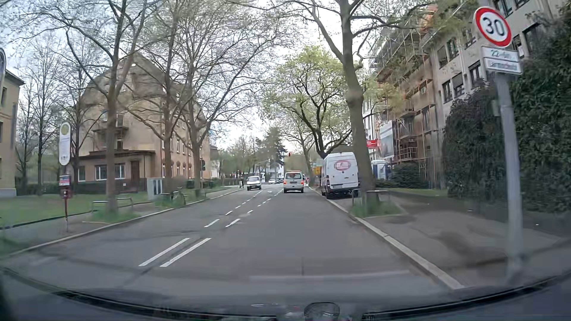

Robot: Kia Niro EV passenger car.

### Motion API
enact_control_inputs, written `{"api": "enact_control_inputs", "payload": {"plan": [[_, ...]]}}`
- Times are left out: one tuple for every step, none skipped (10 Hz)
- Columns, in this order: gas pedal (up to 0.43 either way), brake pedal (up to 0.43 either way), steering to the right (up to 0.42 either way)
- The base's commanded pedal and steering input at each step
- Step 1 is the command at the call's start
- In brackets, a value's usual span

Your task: Follow the waypoints while adhering to traffic rules and regulations

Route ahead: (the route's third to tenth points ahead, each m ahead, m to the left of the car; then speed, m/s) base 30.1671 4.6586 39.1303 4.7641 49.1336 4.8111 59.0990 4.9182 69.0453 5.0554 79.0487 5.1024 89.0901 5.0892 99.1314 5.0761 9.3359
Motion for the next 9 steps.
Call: {"api": "enact_control_inputs", "payload": {"plan": [[0.0, 0.0, 0.0], [0.0, 0.0, 0.0], [0.0, 0.0, 0.0], [0.0, 0.0, 0.0], [0.0, 0.0, 0.0], [0.0, 0.0, 0.0], [0.0, 0.049, 0.0], [0.0, 0.104, 0.0], [0.0, 0.14, 0.0]]}}
